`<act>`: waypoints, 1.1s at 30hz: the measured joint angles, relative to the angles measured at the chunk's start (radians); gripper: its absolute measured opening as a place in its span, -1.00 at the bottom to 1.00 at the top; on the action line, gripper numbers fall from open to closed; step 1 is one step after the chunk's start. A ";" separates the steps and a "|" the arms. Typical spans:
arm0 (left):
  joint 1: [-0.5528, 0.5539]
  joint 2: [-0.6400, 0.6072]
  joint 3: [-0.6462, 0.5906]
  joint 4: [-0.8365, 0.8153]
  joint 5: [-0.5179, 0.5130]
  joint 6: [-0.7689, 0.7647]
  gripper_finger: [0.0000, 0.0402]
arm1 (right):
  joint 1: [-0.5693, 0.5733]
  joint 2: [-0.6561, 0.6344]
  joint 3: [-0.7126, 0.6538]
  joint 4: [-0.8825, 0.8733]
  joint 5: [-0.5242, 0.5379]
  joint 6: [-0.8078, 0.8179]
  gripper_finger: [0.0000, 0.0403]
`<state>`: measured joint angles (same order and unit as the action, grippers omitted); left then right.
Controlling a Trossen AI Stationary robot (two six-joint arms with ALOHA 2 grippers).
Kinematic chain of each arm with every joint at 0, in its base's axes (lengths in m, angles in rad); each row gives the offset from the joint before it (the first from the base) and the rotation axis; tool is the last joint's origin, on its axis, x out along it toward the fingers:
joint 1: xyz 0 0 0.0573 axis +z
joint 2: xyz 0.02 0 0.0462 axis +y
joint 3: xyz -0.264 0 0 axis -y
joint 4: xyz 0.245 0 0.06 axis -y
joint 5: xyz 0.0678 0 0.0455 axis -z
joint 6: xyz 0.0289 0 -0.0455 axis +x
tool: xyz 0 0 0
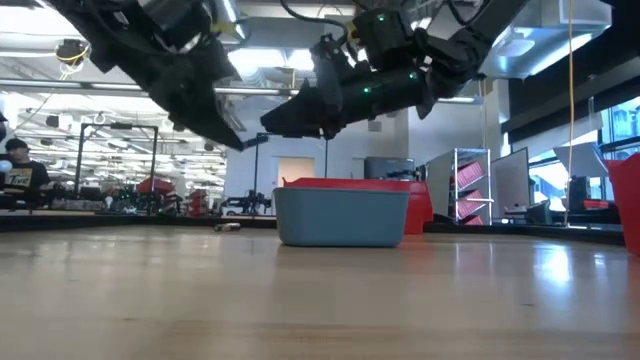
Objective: Sort batteries
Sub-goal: Put the black battery into the blue bin
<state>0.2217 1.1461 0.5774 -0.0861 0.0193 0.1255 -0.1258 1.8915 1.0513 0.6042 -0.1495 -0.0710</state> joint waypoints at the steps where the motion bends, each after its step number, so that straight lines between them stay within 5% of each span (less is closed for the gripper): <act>1: -0.014 0.000 0.000 0.012 0.000 -0.005 -0.95 | 0.001 0.000 0.007 -0.020 0.000 -0.001 -0.14; 9: -0.064 0.000 0.000 0.066 -0.001 -0.014 -0.92 | 0.002 0.000 0.012 -0.030 0.001 -0.004 -0.07; 19: -0.069 0.000 0.000 0.066 -0.002 -0.037 -0.87 | 0.026 0.000 0.012 -0.028 0.012 -0.020 -0.87; 28: -0.074 -0.001 0.002 -0.048 0.019 -0.079 -0.49 | 0.034 -0.133 -0.010 -0.342 0.075 -0.012 -0.86; 33: -0.072 -0.001 0.002 -0.049 0.018 -0.113 -0.33 | 0.033 -0.188 -0.126 -0.366 0.088 0.088 -0.86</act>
<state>0.1501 1.1450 0.5797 -0.1348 0.0376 0.0124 -0.0925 1.7040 0.9256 0.2379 -0.0618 0.0170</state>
